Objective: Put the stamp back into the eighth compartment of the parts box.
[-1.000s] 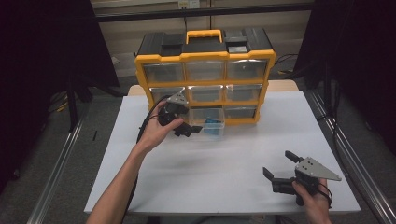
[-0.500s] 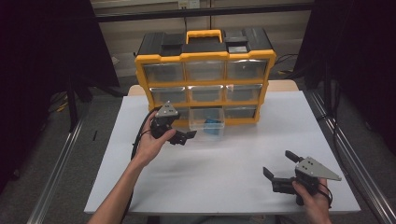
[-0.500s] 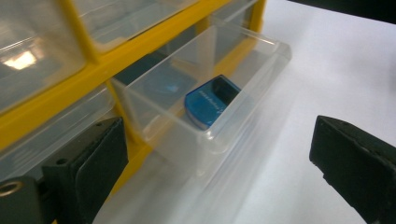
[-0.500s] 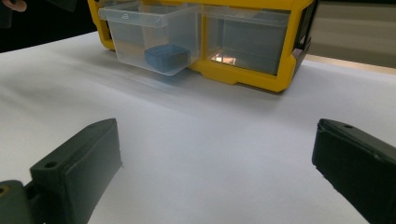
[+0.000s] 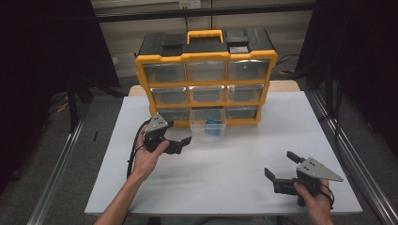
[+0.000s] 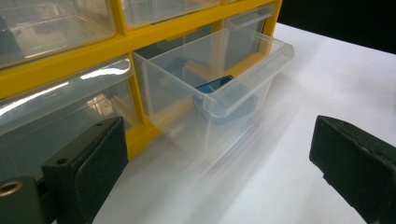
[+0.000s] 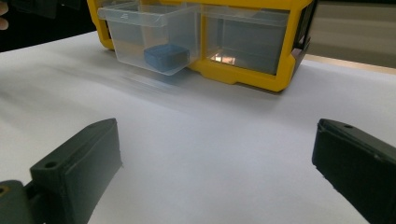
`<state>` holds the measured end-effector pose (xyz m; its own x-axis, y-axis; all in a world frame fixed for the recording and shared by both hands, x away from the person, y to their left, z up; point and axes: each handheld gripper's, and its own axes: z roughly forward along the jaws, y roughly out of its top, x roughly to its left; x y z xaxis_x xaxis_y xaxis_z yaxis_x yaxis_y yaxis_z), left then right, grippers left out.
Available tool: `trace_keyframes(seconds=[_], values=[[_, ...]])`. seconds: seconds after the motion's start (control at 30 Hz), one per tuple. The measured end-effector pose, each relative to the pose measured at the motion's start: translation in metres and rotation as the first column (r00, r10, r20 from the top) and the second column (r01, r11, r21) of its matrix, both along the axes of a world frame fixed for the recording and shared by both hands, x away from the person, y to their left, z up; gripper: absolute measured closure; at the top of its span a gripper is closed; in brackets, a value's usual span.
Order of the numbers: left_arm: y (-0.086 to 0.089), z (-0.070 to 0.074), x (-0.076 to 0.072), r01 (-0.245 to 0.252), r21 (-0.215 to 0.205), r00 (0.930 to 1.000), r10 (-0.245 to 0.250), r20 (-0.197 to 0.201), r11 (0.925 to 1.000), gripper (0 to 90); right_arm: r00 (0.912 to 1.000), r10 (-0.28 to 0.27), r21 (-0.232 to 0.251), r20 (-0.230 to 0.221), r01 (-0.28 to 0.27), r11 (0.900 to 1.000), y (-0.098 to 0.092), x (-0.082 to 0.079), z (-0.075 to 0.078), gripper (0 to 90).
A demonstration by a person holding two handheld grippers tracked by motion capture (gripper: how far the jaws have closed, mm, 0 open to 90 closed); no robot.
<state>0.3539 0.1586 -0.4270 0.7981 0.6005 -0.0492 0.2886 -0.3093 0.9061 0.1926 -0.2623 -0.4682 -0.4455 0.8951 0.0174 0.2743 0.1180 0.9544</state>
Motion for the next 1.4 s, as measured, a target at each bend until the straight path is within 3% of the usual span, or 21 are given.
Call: trace_keyframes(seconds=[0.17,0.27,0.3,0.37,0.57,0.67,0.7,0.73,0.87,0.9,0.93,1.03,1.13,1.27,1.3,1.4], values=[[0.007,-0.008,-0.007,-0.031,-0.009,0.999,0.031,0.032,0.9995,4.5,1.0,0.004,0.0,-0.001,-0.004,1.0,0.001,0.0,0.0,1.2],[0.011,-0.012,-0.011,-0.038,-0.054,0.9984,0.04,0.039,0.9978,4.5,1.0,0.003,0.002,0.0,-0.003,1.0,0.001,0.0,0.0,1.2],[0.012,-0.012,-0.014,-0.071,-0.043,0.996,0.073,0.05,0.9965,4.5,1.0,0.004,0.0,0.0,-0.004,1.0,0.001,0.0,0.0,1.2],[0.015,-0.015,-0.018,-0.082,-0.05,0.9945,0.085,0.06,0.9953,4.5,1.0,0.001,0.0,0.001,-0.001,1.0,0.001,0.0,0.0,1.2],[0.026,-0.02,-0.031,-0.107,-0.117,0.9912,0.115,0.066,0.9873,4.1,1.0,-0.001,0.0,0.002,0.001,1.0,0.001,-0.001,0.0,1.2],[0.031,-0.02,-0.038,-0.106,-0.128,0.9896,0.117,0.084,0.9861,4.0,1.0,-0.002,0.003,0.001,0.002,1.0,0.001,-0.001,0.0,1.2],[0.033,-0.021,-0.041,-0.11,-0.135,0.9894,0.121,0.08,0.9848,4.0,1.0,-0.002,0.004,0.002,0.002,1.0,0.001,0.0,0.0,1.2],[0.035,-0.021,-0.043,-0.106,-0.115,0.99,0.115,0.082,0.9877,3.7,1.0,-0.002,0.006,0.001,0.002,1.0,0.001,0.0,0.0,1.2],[0.041,-0.025,-0.054,-0.109,-0.156,0.9898,0.122,0.074,0.9817,3.1,1.0,-0.002,0.007,0.002,0.002,1.0,0.002,0.001,0.0,1.2],[0.041,-0.025,-0.056,-0.11,-0.15,0.99,0.122,0.071,0.9825,3.0,1.0,-0.005,0.007,-0.001,0.005,1.0,0.002,0.001,0.0,1.2],[0.044,-0.025,-0.058,-0.103,-0.117,0.9899,0.113,0.085,0.9878,3.1,1.0,-0.006,0.008,0.001,0.006,1.0,0.002,0.001,0.0,1.2],[0.051,-0.024,-0.062,-0.115,-0.151,0.9886,0.128,0.079,0.9818,3.0,1.0,-0.005,0.008,0.001,0.005,1.0,0.003,0.002,0.0,1.2],[0.057,-0.023,-0.067,-0.123,-0.152,0.9863,0.138,0.09,0.9806,3.1,1.0,-0.008,0.011,0.001,0.008,1.0,0.003,0.002,0.0,1.2],[0.067,-0.027,-0.072,-0.104,-0.184,0.9889,0.122,0.085,0.9775,2.6,0.9999,-0.013,0.015,0.0,0.013,1.0,0.003,0.003,0.0,1.2],[0.069,-0.027,-0.074,-0.117,-0.165,0.9871,0.133,0.089,0.9793,2.4,0.9999,-0.015,0.017,-0.001,0.015,1.0,0.003,0.003,0.0,1.2],[0.073,-0.029,-0.078,-0.143,-0.19,0.9845,0.159,0.073,0.9713,2.4,0.9999,-0.015,0.017,0.003,0.015,1.0,0.003,0.005,0.0,1.2]])
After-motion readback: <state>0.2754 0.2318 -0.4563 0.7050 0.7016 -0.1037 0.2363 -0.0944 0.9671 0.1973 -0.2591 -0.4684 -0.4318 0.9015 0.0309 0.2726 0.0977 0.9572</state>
